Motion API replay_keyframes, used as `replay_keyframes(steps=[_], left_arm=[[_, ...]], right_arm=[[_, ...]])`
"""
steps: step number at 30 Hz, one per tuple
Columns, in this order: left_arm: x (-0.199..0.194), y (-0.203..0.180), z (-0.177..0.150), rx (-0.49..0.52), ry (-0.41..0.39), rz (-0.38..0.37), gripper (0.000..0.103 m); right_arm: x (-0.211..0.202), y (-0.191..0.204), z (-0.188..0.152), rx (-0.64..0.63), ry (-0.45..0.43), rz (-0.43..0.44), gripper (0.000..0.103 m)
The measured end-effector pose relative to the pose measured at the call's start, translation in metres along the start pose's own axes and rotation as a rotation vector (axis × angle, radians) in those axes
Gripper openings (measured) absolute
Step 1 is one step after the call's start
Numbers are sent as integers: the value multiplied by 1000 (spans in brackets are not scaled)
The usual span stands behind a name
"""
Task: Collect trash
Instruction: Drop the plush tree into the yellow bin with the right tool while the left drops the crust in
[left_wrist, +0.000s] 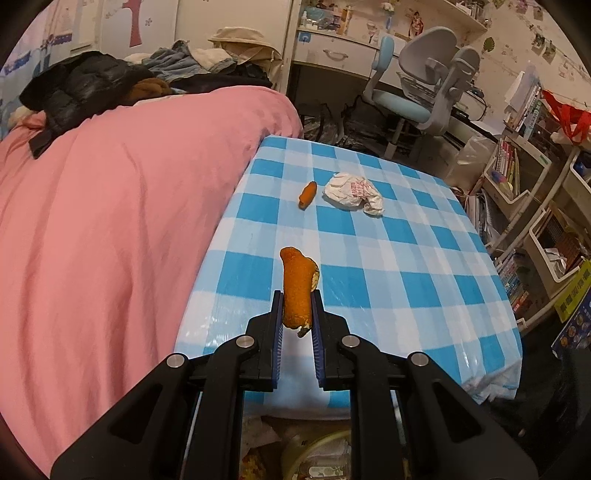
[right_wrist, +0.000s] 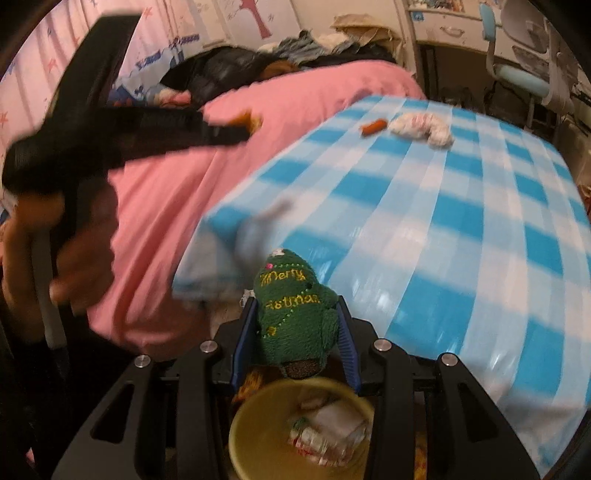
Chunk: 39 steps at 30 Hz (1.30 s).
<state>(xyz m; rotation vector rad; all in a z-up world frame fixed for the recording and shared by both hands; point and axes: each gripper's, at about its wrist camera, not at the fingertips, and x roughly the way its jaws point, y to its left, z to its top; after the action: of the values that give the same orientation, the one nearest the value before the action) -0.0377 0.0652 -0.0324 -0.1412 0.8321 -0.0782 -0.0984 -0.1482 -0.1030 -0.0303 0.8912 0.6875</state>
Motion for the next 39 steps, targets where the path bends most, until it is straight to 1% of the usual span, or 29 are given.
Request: replay_keyframes(steps=[4, 8, 11, 12, 14, 15, 16, 19, 20, 22, 25, 26, 29, 31, 32, 33, 34, 35, 37, 38, 39], left_arm=[[-10, -7, -11, 20, -3, 6, 13], [-21, -11, -25, 30, -1, 2, 13], [-28, -15, -36, 40, 5, 2, 13], [-30, -16, -41, 46, 10, 6, 13], [-33, -19, -49, 54, 18, 9, 13], [-34, -20, -53, 56, 22, 10, 13], [-35, -21, -56, 58, 28, 10, 13], [-39, -25, -71, 65, 50, 8, 13], [-40, -27, -77, 66, 63, 3, 13], [-41, -31, -88, 73, 86, -3, 13], [-40, -43, -110, 111, 146, -14, 13], [-39, -49, -119, 135, 178, -23, 13], [-39, -64, -142, 211, 245, -29, 14], [-41, -73, -154, 264, 265, -24, 18], [-43, -76, -156, 277, 261, -19, 26], [-46, -77, -156, 287, 249, -12, 41], [-47, -78, -155, 288, 234, -3, 48], [-52, -76, -150, 277, 196, 13, 56], [-56, -71, -140, 245, 153, 20, 60], [-60, -65, -133, 210, 123, 25, 65], [-62, -59, -127, 174, 94, 37, 72]], right_arm=[[6, 13, -27, -12, 66, 7, 41], [9, 22, -48, -18, 113, 6, 42], [11, 27, -59, -25, 151, 4, 49], [11, 29, -62, -28, 159, -3, 54], [9, 31, -68, -26, 161, -13, 56], [6, 31, -69, -22, 155, -21, 59], [2, 30, -70, -16, 143, -30, 62], [-13, 26, -67, 5, 77, -62, 66], [-23, 22, -65, 21, 30, -72, 68], [-42, 16, -60, 48, -55, -94, 74], [-72, 9, -49, 67, -198, -141, 77], [-82, 8, -45, 63, -241, -158, 77], [-104, 10, -36, 27, -336, -209, 82], [-119, 13, -31, -10, -396, -246, 87], [-124, 13, -29, -24, -417, -262, 88], [-128, 12, -29, -35, -434, -278, 90], [-130, 10, -28, -42, -446, -293, 90], [-132, 6, -29, -41, -458, -308, 90], [-129, -2, -30, -8, -468, -313, 91], [-127, -5, -30, 4, -467, -316, 91], [-126, -5, -30, 2, -468, -327, 91]])
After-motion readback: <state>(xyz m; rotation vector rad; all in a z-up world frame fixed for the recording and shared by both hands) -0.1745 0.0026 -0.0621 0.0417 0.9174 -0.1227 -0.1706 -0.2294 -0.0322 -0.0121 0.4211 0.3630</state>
